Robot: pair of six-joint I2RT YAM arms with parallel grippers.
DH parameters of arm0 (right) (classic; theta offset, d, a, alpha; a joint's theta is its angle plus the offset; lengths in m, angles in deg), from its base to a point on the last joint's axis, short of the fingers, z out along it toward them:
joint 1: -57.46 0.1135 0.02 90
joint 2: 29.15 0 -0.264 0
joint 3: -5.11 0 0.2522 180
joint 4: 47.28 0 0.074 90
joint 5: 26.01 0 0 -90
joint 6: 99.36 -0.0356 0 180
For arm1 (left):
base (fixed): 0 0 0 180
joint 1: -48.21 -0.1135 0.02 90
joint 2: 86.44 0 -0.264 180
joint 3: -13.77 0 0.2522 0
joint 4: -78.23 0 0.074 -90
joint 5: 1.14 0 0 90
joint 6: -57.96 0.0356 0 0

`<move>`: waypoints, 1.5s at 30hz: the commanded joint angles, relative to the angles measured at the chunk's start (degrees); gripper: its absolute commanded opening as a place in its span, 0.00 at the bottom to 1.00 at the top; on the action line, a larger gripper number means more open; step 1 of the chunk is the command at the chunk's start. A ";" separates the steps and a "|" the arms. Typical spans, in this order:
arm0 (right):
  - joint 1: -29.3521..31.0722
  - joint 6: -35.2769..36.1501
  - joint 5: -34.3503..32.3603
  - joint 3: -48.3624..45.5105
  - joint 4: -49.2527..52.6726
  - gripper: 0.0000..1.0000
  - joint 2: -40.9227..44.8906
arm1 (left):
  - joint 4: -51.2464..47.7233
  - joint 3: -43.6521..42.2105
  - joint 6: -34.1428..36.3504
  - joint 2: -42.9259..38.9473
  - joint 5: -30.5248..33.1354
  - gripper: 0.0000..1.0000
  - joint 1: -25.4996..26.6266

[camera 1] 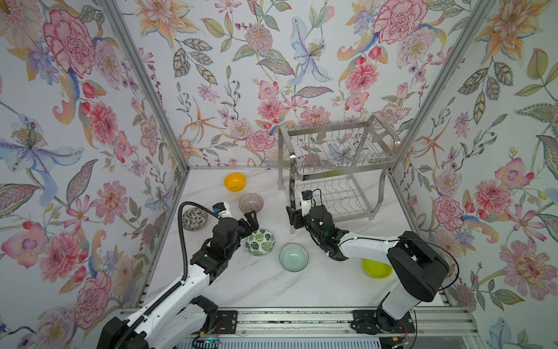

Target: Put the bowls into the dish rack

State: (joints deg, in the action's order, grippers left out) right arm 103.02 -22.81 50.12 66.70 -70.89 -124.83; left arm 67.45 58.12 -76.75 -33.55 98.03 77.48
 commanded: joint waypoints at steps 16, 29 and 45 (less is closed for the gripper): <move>1.68 0.81 -10.71 24.38 6.41 0.17 -16.68 | 0.17 -2.47 -0.05 -2.33 -1.68 0.99 -2.75; -0.45 3.93 -3.55 34.00 11.17 0.24 -21.12 | 1.40 -2.89 0.58 0.01 -4.53 0.99 -5.67; 0.27 -1.97 -1.44 16.40 16.12 0.81 -2.52 | -4.62 0.57 0.93 0.54 -6.50 0.99 -5.65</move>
State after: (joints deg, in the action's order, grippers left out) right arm 102.87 -22.90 48.81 87.01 -57.51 -131.65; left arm 64.44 56.85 -76.46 -32.96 93.40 72.15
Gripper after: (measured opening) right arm 0.787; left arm 0.989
